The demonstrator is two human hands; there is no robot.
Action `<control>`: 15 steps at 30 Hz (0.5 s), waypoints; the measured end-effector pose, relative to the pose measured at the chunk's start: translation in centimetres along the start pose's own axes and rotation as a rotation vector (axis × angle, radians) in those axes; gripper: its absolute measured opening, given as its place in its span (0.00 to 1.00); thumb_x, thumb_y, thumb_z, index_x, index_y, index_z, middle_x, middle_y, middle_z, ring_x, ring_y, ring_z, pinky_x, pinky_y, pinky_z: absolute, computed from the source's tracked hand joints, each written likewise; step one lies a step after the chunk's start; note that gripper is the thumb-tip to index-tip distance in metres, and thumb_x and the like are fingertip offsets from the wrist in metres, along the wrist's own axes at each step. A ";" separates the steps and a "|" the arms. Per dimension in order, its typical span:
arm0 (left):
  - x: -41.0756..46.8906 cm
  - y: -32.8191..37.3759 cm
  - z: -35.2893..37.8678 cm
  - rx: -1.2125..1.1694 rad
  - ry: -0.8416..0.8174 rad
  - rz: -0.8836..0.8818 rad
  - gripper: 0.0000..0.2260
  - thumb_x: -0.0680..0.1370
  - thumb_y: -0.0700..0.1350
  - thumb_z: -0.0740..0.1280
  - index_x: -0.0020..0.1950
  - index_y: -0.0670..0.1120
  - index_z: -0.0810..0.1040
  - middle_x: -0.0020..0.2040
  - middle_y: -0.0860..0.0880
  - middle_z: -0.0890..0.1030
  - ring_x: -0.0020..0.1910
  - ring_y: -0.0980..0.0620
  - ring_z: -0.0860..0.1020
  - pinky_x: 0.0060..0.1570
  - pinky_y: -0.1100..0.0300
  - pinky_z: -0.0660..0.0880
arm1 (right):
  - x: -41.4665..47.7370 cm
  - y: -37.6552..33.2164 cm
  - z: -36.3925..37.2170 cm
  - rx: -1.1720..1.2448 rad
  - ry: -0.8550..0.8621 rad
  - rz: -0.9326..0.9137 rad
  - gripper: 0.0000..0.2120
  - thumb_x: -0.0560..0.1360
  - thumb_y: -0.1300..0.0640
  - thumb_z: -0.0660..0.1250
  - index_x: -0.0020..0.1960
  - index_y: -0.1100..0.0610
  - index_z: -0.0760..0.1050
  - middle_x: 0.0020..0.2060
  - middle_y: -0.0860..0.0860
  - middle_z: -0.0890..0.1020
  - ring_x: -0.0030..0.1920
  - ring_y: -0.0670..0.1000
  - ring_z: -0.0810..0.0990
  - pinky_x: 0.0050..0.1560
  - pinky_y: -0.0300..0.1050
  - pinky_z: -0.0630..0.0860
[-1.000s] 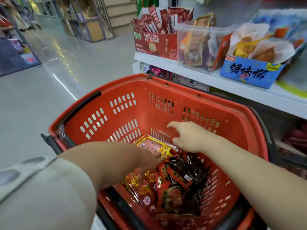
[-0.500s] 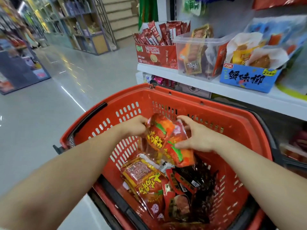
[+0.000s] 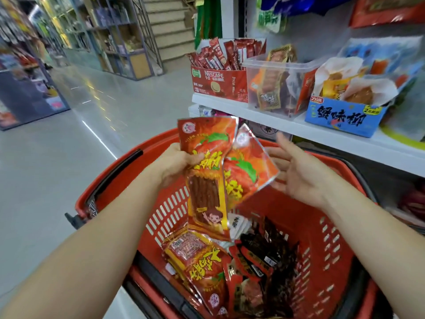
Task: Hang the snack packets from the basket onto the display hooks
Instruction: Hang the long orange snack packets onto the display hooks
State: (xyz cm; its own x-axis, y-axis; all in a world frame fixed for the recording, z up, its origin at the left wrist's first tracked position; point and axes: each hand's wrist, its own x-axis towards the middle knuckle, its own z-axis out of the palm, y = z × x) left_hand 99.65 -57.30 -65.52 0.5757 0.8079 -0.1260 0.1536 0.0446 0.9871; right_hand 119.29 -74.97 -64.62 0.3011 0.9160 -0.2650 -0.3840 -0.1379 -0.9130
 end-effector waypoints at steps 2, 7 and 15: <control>0.2 0.1 -0.1 -0.124 0.033 0.013 0.08 0.74 0.31 0.67 0.48 0.42 0.81 0.45 0.45 0.85 0.46 0.44 0.82 0.53 0.49 0.78 | -0.6 -0.3 0.0 0.005 -0.204 0.037 0.25 0.59 0.33 0.73 0.50 0.46 0.80 0.47 0.47 0.84 0.52 0.48 0.79 0.57 0.50 0.71; -0.2 0.7 2.2 -0.161 0.013 -0.008 0.09 0.75 0.32 0.67 0.53 0.40 0.80 0.46 0.43 0.85 0.45 0.45 0.83 0.46 0.51 0.80 | -0.9 0.6 0.5 -0.121 -0.244 -0.008 0.20 0.63 0.50 0.74 0.54 0.47 0.77 0.51 0.44 0.83 0.56 0.48 0.78 0.60 0.57 0.71; -1.6 1.8 3.7 0.068 -0.072 0.050 0.14 0.71 0.32 0.72 0.55 0.41 0.79 0.48 0.42 0.85 0.47 0.42 0.84 0.51 0.47 0.80 | 0.2 1.4 1.0 -0.352 0.177 -0.319 0.08 0.71 0.62 0.74 0.48 0.53 0.81 0.43 0.48 0.86 0.43 0.45 0.84 0.42 0.37 0.80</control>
State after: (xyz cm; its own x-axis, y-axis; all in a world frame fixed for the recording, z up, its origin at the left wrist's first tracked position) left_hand 101.95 -60.70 -63.89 0.6399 0.7637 -0.0861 0.1759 -0.0365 0.9837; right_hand 117.92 -74.65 -65.66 0.5105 0.8595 0.0232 0.0598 -0.0086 -0.9982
